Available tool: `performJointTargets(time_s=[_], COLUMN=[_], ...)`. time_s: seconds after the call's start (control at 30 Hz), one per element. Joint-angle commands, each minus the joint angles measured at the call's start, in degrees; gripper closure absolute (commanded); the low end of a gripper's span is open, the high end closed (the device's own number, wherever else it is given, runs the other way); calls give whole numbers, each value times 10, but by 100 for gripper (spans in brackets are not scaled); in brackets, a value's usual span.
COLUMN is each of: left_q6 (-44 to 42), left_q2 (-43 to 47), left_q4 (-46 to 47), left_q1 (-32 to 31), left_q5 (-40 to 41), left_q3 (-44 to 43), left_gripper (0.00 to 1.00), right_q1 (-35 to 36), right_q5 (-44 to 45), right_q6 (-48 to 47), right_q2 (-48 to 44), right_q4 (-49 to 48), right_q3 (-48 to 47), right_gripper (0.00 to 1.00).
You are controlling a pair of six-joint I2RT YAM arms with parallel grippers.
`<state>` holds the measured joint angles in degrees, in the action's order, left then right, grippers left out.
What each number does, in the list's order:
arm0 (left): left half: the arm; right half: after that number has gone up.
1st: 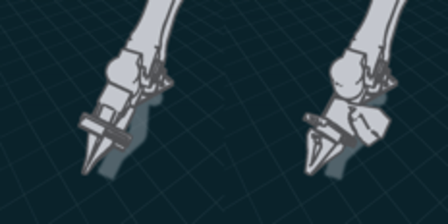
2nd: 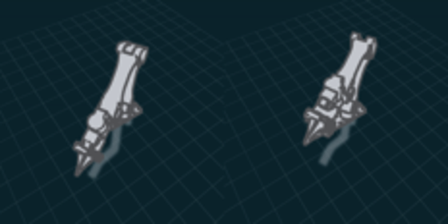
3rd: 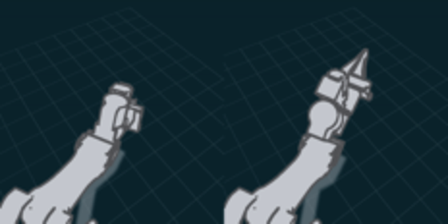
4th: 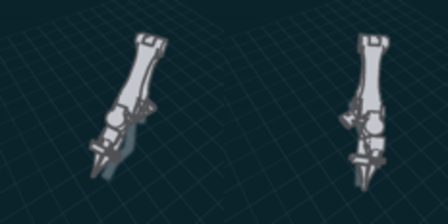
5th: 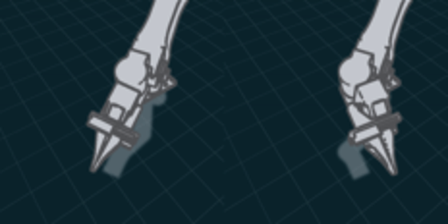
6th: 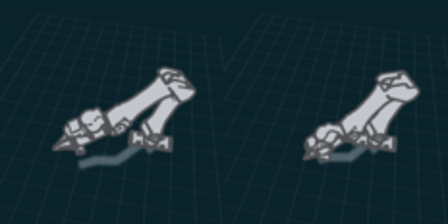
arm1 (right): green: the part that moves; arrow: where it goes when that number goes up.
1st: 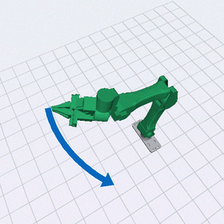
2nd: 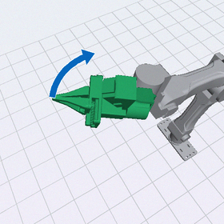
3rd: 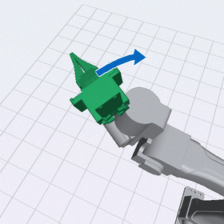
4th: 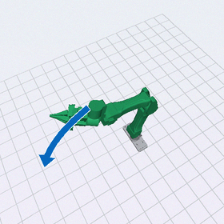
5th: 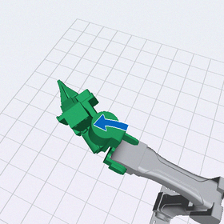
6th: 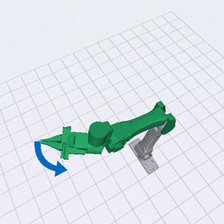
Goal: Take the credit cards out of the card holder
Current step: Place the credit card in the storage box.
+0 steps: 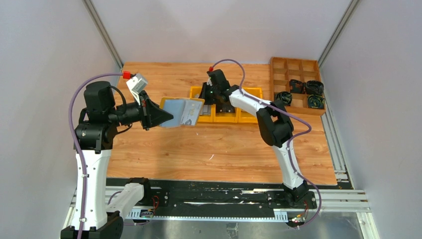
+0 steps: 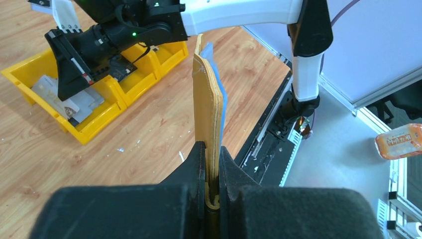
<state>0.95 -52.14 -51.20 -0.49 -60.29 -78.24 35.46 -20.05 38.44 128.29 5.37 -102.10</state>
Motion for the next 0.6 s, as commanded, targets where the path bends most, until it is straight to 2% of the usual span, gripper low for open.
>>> performJointTargets(time_s=[0.0, 0.13, 0.4, 0.43, 0.47, 0.53, 0.57], left_q6=[-5, -6, -1, 30, 48, 101, 131], left_q2=[2, 5, 0, 1, 3, 12, 17], left_q4=[2, 1, 10, 40, 60, 133, 171], left_q1=[3, 3, 3, 3, 3, 3, 3], left_q5=[-17, -18, -14, -14, -14, -12, -10], left_q3=[-21, -24, -48, -44, -40, -21, -9], left_gripper=[100, 100, 100, 100, 100, 100, 100], right_q1=[8, 13, 18, 14, 11, 6, 6], right_q5=[24, 34, 55, 7, -23, -94, -118], right_q6=[-23, -46, -109, -122, -117, -93, -77], right_q2=[25, 9, -129, -230, -271, -366, -394], right_q4=[44, 63, 84, 45, 7, -117, -180], right_q3=[-48, -60, -18, 67, 111, 241, 276], right_gripper=[87, 69, 48, 38, 33, 26, 24])
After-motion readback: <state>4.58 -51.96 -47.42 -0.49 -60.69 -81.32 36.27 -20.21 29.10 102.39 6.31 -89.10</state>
